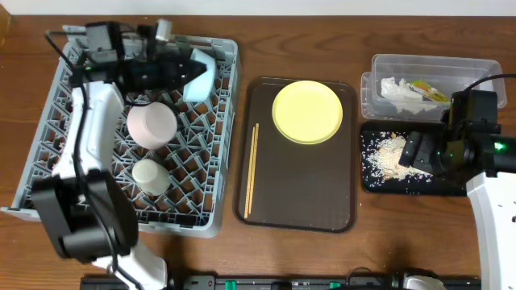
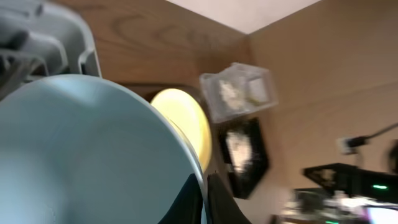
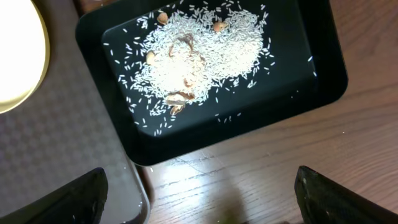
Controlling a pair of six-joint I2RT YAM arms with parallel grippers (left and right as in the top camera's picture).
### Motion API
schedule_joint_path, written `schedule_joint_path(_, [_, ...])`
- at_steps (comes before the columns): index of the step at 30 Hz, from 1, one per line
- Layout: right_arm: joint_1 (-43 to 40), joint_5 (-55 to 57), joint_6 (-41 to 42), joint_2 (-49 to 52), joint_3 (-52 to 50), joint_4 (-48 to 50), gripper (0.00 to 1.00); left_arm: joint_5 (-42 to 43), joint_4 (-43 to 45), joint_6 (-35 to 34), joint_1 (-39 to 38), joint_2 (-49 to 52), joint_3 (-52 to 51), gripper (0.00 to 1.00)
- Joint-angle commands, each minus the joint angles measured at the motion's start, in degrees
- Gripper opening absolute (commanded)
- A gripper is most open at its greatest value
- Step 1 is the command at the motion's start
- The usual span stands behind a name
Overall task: Sort waste into correct bins and load items into the dishwasher
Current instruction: 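Carry the blue bowl into the gray rack and lower it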
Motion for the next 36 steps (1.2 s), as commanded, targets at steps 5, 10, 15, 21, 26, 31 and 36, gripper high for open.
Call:
schedule_joint_path(5, [-0.7,0.3,-0.7,-0.6,0.4,0.0,0.94,14.0,-0.1,-3.8,4.1,7.5,0.7,0.06])
schedule_joint_path(10, [-0.7,0.3,-0.7,-0.6,0.4,0.0,0.93,13.7,-0.2,-3.9,6.8,10.0,0.7,0.06])
schedule_joint_path(15, [-0.7,0.3,-0.7,-0.6,0.4,0.0,0.94,7.4,-1.9,-3.9,10.0,10.3,0.7,0.06])
schedule_joint_path(21, [-0.7,0.3,-0.7,-0.6,0.4,0.0,0.94,-1.9,-8.7,-3.9,13.0,10.3,0.7,0.16])
schedule_joint_path(26, [-0.7,0.3,-0.7,-0.6,0.4,0.0,0.94,-1.9,-11.1,-3.9,14.4,10.3,0.7,0.42])
schedule_joint_path(31, [-0.7,0.3,-0.7,-0.6,0.4,-0.1,0.93,-1.9,-11.6,-3.6,14.8,7.7,0.7,0.58])
schedule_joint_path(36, [-0.7,0.3,-0.7,-0.6,0.4,0.0,0.94,-3.6,-11.6,-3.0,14.2,0.4,0.7,0.64])
